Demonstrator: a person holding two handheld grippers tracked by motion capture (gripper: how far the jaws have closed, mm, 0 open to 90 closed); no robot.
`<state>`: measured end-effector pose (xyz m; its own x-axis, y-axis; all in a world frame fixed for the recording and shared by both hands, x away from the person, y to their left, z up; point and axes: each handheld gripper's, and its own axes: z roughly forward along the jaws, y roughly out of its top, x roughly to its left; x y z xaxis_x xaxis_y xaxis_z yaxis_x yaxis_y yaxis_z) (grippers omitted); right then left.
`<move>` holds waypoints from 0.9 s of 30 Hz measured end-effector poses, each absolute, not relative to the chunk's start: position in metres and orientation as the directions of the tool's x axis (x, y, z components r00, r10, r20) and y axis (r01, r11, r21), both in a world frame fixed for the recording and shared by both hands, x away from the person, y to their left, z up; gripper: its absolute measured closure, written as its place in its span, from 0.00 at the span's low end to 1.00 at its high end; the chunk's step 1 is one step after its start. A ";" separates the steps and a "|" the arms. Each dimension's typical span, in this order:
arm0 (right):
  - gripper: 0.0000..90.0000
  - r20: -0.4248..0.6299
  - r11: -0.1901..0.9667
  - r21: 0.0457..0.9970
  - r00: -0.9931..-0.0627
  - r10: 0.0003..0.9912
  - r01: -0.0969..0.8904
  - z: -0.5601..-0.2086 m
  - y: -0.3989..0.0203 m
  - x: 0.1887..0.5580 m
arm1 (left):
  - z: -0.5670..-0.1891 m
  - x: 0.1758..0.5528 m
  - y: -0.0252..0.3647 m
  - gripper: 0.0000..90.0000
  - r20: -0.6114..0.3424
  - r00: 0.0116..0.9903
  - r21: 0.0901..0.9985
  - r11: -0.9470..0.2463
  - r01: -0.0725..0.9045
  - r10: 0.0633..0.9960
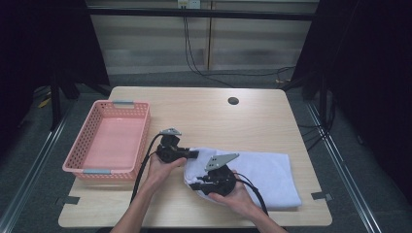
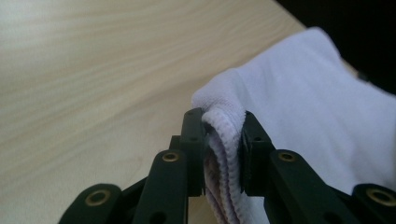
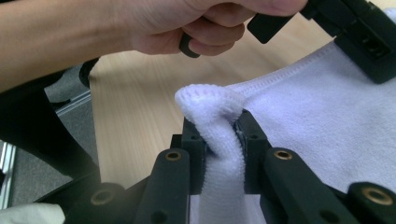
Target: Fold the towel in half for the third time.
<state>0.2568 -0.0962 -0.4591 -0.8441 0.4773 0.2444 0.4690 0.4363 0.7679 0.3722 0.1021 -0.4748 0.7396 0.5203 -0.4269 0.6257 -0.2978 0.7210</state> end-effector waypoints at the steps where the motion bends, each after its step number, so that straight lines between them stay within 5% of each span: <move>1: 0.86 0.251 0.425 0.772 -0.842 0.478 0.472 -0.455 -0.098 0.258 | -0.472 0.373 0.102 0.84 -0.421 0.742 0.724 -0.300 0.622 0.522; 17: 0.87 0.203 0.345 0.870 -0.893 0.402 0.353 -0.385 -0.056 0.264 | -0.388 0.365 0.154 0.83 -0.306 0.753 0.772 -0.311 0.554 0.583; 21: 0.87 0.195 0.326 0.877 -0.881 0.430 0.353 -0.397 -0.049 0.261 | -0.398 0.363 0.150 0.82 -0.240 0.740 0.783 -0.325 0.530 0.629; 27: 0.87 0.213 0.263 0.882 -0.830 0.516 0.390 -0.408 -0.080 0.251 | -0.410 0.369 0.113 0.82 -0.303 0.767 0.786 -0.306 0.537 0.565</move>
<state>0.2513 -0.0798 -0.4084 -0.8297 0.5160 0.2130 0.3901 0.2629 0.8824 0.3693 0.1131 -0.4100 0.7671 0.5653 -0.3033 0.5366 -0.3064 0.7862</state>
